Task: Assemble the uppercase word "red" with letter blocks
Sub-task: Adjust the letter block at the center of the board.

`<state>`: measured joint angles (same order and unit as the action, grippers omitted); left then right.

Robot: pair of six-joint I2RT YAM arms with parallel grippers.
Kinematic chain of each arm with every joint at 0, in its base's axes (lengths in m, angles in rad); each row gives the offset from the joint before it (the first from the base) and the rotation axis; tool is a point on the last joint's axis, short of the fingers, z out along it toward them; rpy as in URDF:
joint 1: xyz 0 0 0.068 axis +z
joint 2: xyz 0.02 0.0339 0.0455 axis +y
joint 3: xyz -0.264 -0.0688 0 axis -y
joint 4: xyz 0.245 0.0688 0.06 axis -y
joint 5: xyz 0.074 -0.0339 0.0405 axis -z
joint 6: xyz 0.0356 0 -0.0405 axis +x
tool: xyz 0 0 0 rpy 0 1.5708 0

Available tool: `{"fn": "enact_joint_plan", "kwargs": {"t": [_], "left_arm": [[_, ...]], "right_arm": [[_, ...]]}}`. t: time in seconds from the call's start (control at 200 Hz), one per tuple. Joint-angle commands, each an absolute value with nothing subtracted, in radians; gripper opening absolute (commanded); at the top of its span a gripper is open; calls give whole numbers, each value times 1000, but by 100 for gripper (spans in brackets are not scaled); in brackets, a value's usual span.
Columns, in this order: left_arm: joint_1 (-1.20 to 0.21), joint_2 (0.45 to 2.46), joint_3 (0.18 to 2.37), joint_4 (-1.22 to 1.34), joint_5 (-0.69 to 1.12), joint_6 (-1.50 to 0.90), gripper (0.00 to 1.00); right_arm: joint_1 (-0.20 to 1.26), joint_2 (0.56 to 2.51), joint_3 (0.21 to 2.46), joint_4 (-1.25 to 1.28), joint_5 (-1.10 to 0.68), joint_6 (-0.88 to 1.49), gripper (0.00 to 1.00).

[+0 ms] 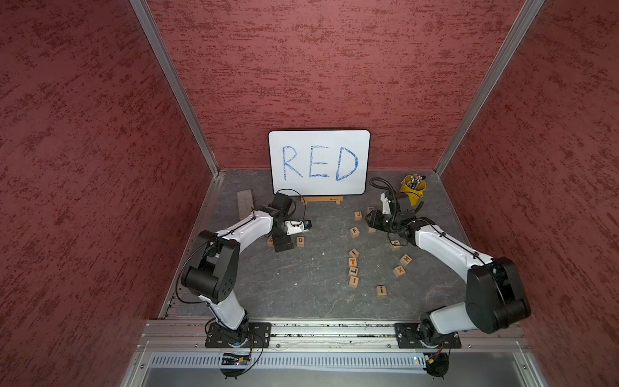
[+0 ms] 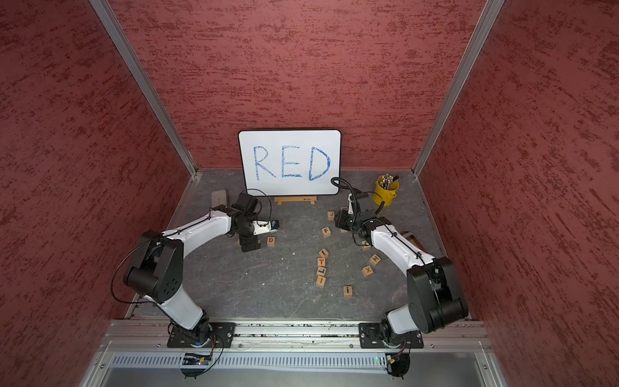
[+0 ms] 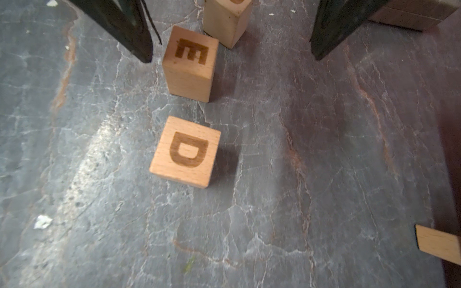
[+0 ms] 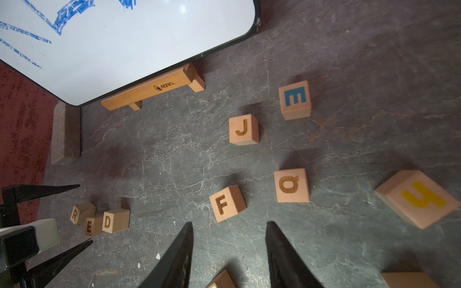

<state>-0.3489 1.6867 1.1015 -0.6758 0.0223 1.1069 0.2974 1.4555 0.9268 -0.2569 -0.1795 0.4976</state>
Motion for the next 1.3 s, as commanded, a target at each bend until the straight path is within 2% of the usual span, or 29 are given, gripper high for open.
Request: {"fn": "enact_joint_plan", "kwargs": {"t": [0.0, 0.742, 1.102, 1.298], "left_arm": [[-344, 1704, 1089, -642, 22, 1133, 100], [-328, 1718, 1072, -564, -1, 1152, 99], [-361, 1640, 1235, -770, 80, 988, 100], [-349, 1578, 1264, -829, 144, 788, 100]], "right_arm": [[294, 1436, 949, -258, -166, 506, 49], [294, 1426, 946, -272, -160, 502, 49], [294, 1424, 953, -262, -167, 506, 49], [304, 1430, 968, -262, -193, 488, 49]]}}
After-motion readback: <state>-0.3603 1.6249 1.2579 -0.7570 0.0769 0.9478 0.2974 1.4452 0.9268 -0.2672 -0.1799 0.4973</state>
